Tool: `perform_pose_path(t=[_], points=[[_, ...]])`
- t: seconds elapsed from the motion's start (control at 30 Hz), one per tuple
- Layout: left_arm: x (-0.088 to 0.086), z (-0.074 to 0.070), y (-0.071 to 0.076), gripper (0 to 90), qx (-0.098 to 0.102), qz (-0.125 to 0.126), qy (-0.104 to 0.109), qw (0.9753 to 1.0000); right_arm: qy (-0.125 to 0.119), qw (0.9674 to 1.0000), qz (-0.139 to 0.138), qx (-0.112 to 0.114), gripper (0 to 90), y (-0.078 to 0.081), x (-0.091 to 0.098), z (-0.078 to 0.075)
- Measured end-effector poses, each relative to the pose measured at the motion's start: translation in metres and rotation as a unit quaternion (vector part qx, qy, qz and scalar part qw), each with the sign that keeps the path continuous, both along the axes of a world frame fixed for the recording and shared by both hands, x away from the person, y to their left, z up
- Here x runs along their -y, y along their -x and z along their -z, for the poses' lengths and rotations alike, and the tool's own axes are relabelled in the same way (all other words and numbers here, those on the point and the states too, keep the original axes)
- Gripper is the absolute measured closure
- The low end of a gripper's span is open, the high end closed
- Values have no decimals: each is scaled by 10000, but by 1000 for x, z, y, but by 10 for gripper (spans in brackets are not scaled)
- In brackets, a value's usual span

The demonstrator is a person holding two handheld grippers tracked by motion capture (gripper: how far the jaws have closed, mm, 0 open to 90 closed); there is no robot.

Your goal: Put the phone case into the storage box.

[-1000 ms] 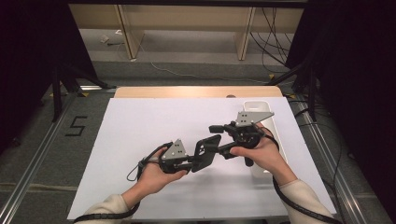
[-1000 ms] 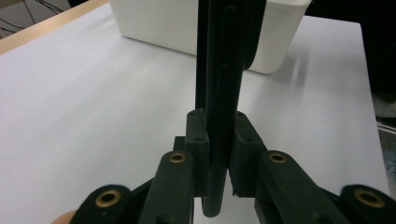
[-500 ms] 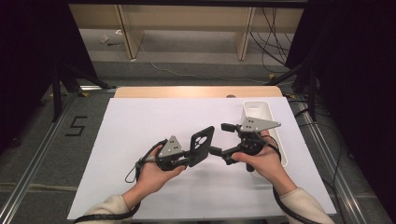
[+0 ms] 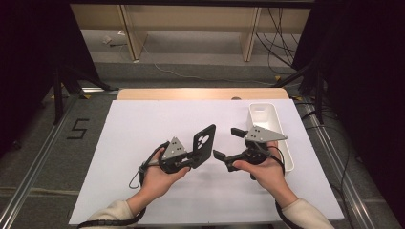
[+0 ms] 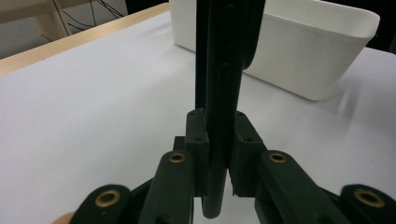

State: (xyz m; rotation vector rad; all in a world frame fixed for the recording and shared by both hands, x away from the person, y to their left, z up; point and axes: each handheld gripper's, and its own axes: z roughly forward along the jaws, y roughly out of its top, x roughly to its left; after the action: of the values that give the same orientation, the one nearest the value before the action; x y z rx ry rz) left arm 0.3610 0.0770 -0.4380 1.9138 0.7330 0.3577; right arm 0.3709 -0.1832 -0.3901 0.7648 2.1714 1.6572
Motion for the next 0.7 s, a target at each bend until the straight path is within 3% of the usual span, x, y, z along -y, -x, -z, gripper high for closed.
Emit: perform_pose_path(t=[0.7], points=[[17,0,2,799,-9,78,3,10000,-203,9981,562,151,5,-2,-31,3]])
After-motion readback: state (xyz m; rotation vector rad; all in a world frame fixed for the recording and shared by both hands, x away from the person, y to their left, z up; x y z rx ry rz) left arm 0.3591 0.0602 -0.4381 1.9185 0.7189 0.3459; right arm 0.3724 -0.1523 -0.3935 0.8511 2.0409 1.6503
